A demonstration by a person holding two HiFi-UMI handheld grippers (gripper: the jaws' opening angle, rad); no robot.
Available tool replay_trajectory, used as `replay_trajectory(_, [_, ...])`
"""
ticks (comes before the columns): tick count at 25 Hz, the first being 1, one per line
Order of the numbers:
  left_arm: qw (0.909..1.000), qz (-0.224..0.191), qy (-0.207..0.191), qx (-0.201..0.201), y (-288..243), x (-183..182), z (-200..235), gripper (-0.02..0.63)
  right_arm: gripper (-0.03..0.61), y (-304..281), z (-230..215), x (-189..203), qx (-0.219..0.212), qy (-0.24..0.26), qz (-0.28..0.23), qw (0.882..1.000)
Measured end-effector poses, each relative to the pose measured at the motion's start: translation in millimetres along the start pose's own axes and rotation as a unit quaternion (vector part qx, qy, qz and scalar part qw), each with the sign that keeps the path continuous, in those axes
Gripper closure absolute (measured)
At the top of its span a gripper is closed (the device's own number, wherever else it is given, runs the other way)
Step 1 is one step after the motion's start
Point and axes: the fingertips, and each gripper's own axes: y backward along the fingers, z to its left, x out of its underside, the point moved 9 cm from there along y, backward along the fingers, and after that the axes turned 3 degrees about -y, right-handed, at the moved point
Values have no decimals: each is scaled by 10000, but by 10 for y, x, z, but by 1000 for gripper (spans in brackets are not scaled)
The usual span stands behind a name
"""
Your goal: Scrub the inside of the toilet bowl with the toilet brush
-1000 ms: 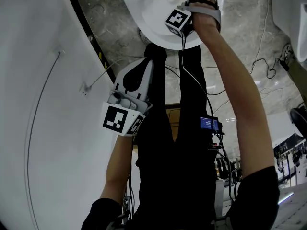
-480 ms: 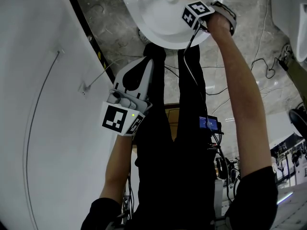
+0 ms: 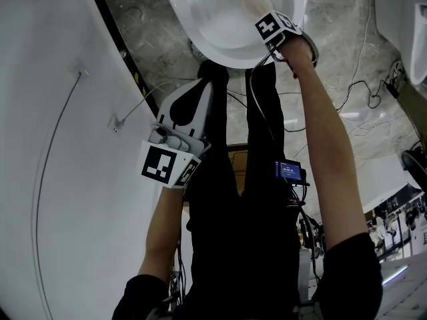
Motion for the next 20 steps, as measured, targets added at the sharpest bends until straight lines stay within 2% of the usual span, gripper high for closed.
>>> replay_trajectory(3, [10000,-4,17,10,5,0,-15,604,477,-51,172,201,-519,-354,172,9979])
replay_trajectory(6, [10000,-9,47,21,-13,-8,-32,604,477,-94,371,357,-927,-494,280,9941])
replay_trajectory(10, [10000,-30,66,39,-27,-7,-52,604,477,-200,628,399,-1703,-652,345,9826])
replay_trajectory(12, [10000,-34,68,47,-20,-13,-52,604,477,-184,730,362,-2001,-651,353,9770])
replay_trajectory(16, [10000,-33,73,37,3,-18,-4,604,477,-162,828,146,-2267,-555,258,9720])
replay_trajectory(20, [10000,-9,87,-5,16,11,22,604,477,-185,770,-118,-2608,-718,140,9626])
